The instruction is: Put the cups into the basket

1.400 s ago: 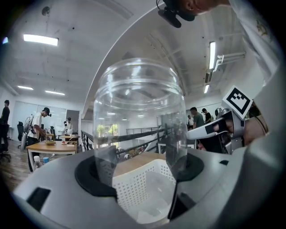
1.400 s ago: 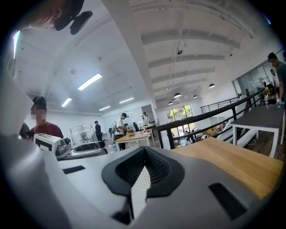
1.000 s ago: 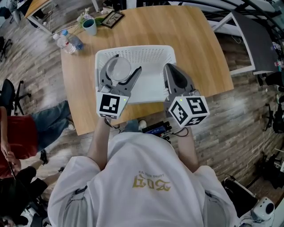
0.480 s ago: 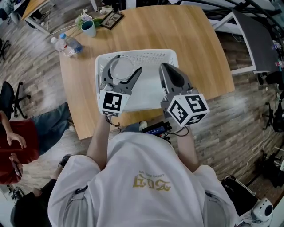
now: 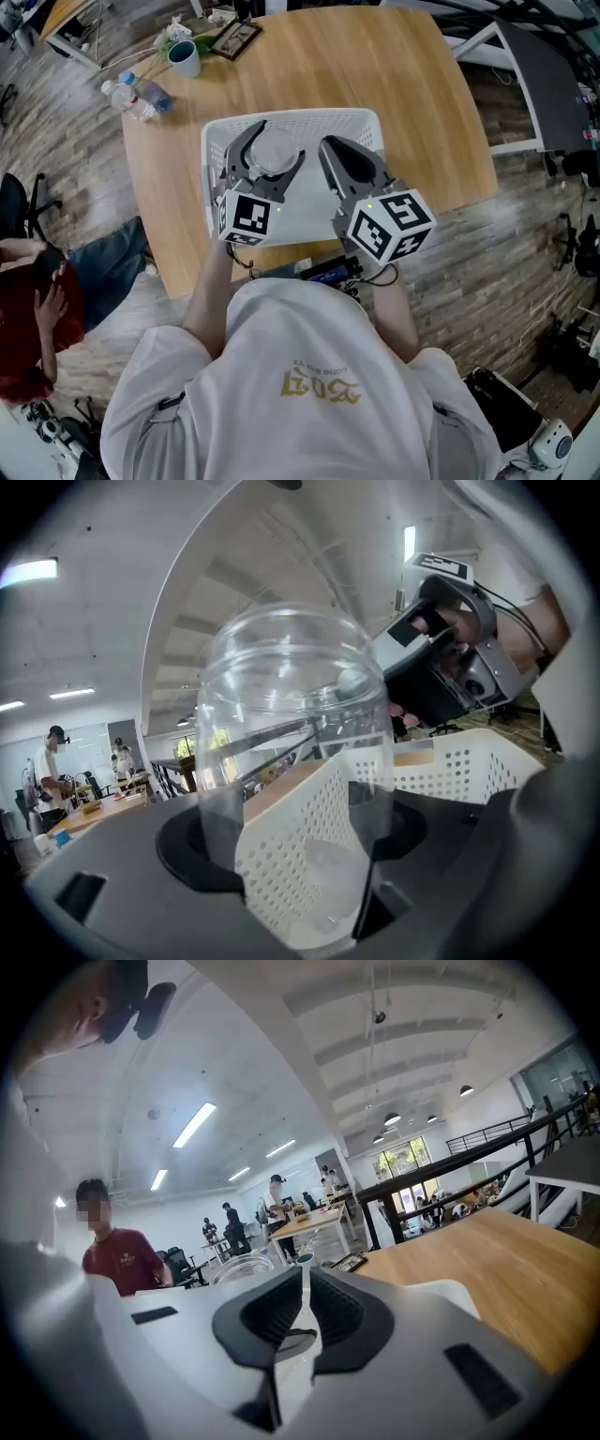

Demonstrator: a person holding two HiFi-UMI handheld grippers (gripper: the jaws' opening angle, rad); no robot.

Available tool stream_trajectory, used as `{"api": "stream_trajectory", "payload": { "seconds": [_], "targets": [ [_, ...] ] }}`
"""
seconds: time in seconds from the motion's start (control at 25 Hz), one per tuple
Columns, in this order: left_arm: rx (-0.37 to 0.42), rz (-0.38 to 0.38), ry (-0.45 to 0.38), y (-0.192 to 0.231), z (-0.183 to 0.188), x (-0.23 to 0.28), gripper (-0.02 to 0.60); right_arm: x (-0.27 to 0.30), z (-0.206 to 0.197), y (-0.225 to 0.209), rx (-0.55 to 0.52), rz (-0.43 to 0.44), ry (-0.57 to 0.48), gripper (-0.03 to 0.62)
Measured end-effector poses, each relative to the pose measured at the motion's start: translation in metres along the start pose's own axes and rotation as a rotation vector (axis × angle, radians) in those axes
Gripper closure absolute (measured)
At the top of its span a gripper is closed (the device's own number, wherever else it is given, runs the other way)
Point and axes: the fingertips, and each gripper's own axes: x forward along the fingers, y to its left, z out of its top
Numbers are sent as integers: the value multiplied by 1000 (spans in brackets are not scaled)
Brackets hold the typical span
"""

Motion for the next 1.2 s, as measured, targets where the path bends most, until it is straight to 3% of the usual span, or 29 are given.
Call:
{"api": "stream_trajectory", "payload": {
  "seconds": [0.52,0.76,0.96,1.2],
  "targets": [
    [112,-47,86,-10,-25,14,244,26,-23,9,43,74,95,526],
    [174,-56,93,-18,-26,14,242,31,-32,8,41,72,142,525],
    [292,-82,98,-31,-25,18,242,38,-50,2,24,24,250,529],
    [292,-88,106,-35,-26,19,241,34,-51,-3,41,-5,260,546]
  ]
}}
